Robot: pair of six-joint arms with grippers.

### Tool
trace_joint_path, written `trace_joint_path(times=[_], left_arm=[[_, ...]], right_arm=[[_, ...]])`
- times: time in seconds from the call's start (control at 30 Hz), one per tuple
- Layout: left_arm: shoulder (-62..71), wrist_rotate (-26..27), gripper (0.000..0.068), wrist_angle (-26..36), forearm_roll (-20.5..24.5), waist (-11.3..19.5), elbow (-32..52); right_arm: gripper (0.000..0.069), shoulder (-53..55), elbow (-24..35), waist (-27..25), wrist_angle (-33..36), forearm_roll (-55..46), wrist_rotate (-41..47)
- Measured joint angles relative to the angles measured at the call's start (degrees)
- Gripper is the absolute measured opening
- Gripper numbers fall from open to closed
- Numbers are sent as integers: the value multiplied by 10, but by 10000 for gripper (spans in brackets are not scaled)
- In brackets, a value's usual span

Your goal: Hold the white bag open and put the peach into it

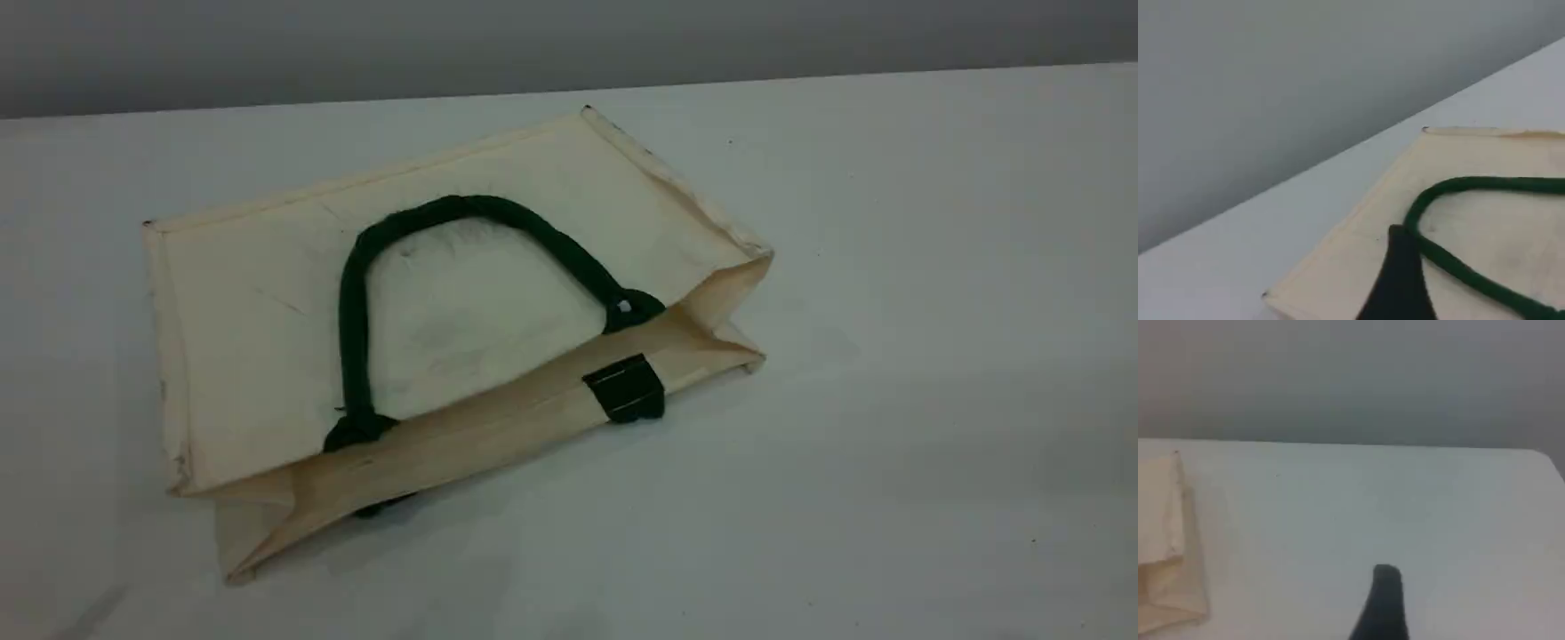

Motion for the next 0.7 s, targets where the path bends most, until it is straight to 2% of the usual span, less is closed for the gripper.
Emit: trace_joint_path(times=[0.17,0.23,0.33,0.43,0.53,0.7], left_arm=[[0,-200,550,14,107,0,0],[0,-256,550,33,120,0,0],[0,-310,550,70,111,0,0],[0,-324,550,78,66,0,0],[-18,-301,550,80,50,1,0],[-94,-297,550,143,50,44,0]], right_arm=[[580,0,0,0,0,0,0],[580,0,0,0,0,0,0],[580,0,0,0,0,0,0],[580,0,0,0,0,0,0],[580,0,0,0,0,0,0],[580,0,0,0,1,0,0]])
